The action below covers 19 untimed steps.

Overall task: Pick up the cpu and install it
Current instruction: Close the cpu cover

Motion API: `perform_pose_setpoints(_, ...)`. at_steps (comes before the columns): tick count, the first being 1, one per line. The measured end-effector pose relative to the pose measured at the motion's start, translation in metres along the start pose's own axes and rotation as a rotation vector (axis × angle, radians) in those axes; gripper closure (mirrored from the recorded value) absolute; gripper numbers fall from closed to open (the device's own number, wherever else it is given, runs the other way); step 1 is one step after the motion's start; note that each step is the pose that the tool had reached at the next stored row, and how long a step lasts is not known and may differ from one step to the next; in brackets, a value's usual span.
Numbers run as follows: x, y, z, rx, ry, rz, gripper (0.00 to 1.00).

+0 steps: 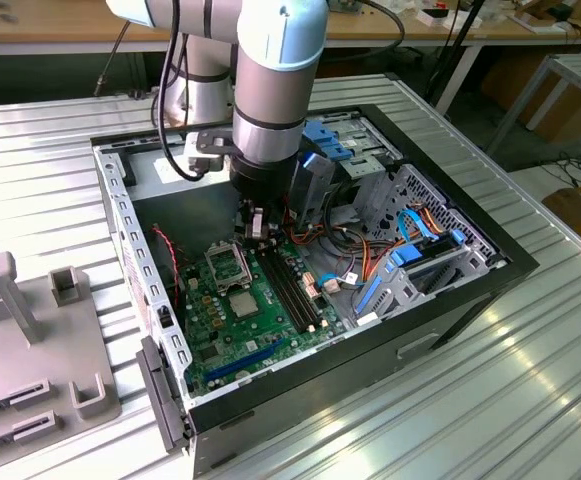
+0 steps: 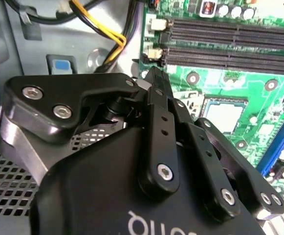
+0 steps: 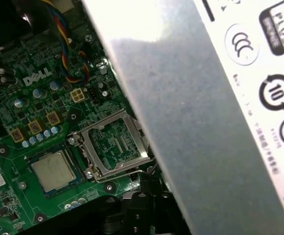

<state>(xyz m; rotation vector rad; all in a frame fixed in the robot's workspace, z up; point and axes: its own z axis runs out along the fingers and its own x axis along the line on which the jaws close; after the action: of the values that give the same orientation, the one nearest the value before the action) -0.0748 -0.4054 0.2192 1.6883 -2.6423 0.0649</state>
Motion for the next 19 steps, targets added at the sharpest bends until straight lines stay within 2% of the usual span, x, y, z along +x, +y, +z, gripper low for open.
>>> perform_pose_setpoints(2, -0.0002, -0.0003, -0.0017, 0.0006, 0.0142, -0.001, 0.89)
perform_pose_setpoints(3, -0.0003, -0.0006, -0.0023, 0.0047, 0.0256, -0.001, 0.89)
perform_pose_setpoints(5, -0.0007, -0.0010, -0.0025, 0.0194, 0.0643, -0.002, 0.89)
perform_pose_setpoints(6, -0.0009, -0.0010, -0.0025, 0.0254, 0.0801, -0.002, 0.89)
perform_pose_setpoints(7, -0.0009, -0.0010, -0.0026, 0.0316, 0.0951, -0.002, 0.89)
perform_pose_setpoints(8, -0.0009, -0.0010, -0.0027, 0.0343, 0.1013, -0.002, 0.89)
perform_pose_setpoints(14, -0.0041, -0.0036, -0.0057, 0.0344, 0.1018, -0.002, 0.89)
perform_pose_setpoints(19, -0.0090, -0.0021, -0.0058, 0.0343, 0.1013, -0.002, 0.89)
